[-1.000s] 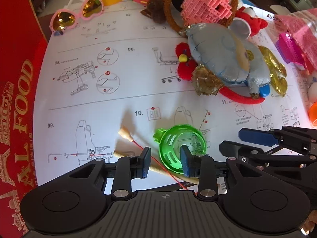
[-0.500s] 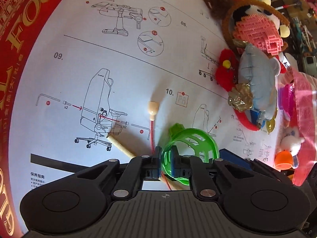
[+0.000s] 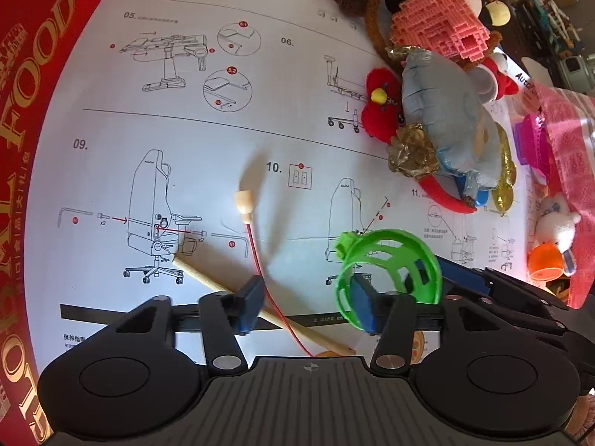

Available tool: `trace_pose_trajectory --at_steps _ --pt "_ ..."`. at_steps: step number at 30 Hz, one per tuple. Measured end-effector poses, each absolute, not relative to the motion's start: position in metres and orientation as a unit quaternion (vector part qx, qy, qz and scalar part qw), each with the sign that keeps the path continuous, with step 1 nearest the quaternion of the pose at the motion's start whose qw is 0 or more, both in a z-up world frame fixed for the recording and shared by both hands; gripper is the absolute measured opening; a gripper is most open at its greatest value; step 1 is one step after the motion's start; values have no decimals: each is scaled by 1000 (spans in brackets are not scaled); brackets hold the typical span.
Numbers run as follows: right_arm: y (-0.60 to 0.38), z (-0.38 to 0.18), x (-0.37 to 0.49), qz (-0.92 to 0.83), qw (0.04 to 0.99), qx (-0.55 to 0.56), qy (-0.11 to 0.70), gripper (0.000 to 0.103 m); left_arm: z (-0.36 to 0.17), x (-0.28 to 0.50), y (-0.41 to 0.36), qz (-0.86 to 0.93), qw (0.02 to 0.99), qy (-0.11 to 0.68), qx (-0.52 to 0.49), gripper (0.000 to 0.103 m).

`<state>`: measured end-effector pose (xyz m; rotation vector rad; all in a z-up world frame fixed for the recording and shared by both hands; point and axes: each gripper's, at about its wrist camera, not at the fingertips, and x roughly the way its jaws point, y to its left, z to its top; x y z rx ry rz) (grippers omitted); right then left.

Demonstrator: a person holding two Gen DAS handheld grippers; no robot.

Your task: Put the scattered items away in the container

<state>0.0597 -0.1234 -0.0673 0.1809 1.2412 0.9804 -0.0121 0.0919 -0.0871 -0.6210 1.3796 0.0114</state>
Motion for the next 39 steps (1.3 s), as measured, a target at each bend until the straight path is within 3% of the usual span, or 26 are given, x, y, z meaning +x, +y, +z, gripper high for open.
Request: trace_pose_trajectory --at_steps 5,16,28,39 --pt "-138 -66 57 442 696 80 560 48 -92 -6 91 -12 707 628 -324 79" --pt "-133 -66 56 429 715 63 548 50 -91 -12 103 11 695 631 -346 80" --pt "-118 -64 49 436 720 33 539 58 -62 -15 101 38 736 610 -290 79" --pt "-106 -45 36 444 743 -22 500 56 -37 -11 76 21 777 586 -229 74"
